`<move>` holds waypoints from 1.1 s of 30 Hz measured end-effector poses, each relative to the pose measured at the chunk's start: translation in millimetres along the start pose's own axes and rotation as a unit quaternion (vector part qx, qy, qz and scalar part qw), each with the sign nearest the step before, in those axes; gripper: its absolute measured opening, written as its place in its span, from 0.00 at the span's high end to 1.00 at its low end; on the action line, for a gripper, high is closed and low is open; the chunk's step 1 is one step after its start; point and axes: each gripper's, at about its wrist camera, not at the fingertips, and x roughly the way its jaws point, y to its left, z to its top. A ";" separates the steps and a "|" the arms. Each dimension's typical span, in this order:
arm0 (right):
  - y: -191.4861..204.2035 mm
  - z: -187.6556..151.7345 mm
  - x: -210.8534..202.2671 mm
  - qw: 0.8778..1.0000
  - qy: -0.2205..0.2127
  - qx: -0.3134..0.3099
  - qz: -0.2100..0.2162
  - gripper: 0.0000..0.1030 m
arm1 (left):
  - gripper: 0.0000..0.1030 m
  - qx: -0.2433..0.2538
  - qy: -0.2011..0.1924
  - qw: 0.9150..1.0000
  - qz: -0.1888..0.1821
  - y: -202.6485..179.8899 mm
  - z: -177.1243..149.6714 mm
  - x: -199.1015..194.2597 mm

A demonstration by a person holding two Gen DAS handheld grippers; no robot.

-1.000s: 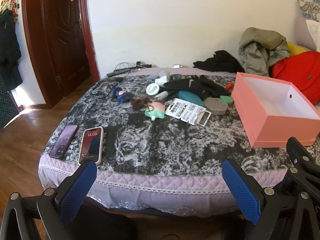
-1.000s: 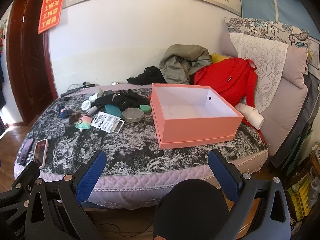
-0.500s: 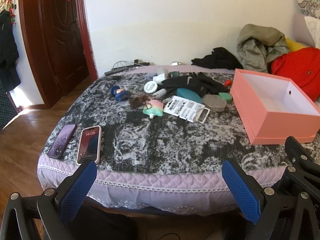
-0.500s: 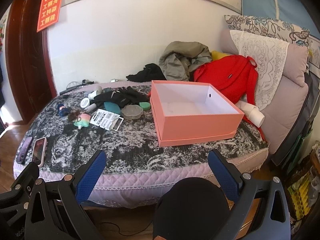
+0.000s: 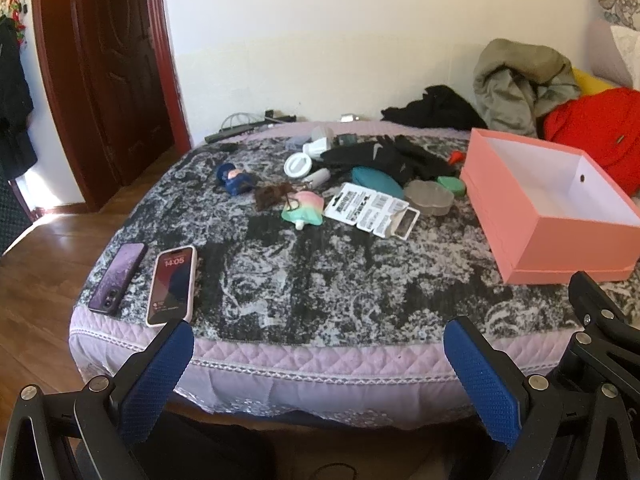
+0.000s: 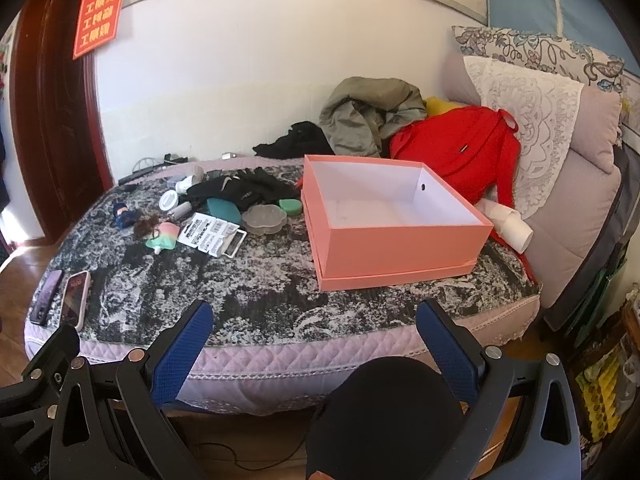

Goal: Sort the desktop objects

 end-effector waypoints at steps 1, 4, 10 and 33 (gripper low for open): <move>1.8 0.2 6.3 1.000 0.003 -0.003 0.000 0.00 | 0.00 -0.002 0.005 1.000 0.000 1.2 1.0 6.5; 9.4 1.0 31.1 1.000 0.020 -0.010 0.004 0.00 | 0.00 -0.020 0.031 0.999 0.002 11.1 6.6 37.0; 33.4 11.7 100.1 0.997 0.063 -0.018 0.038 0.00 | 0.00 -0.054 0.067 0.996 0.019 32.1 32.1 105.0; 129.8 59.8 374.2 0.964 0.210 -0.057 0.153 0.06 | 0.00 -0.019 0.212 0.977 -0.012 28.8 98.0 388.0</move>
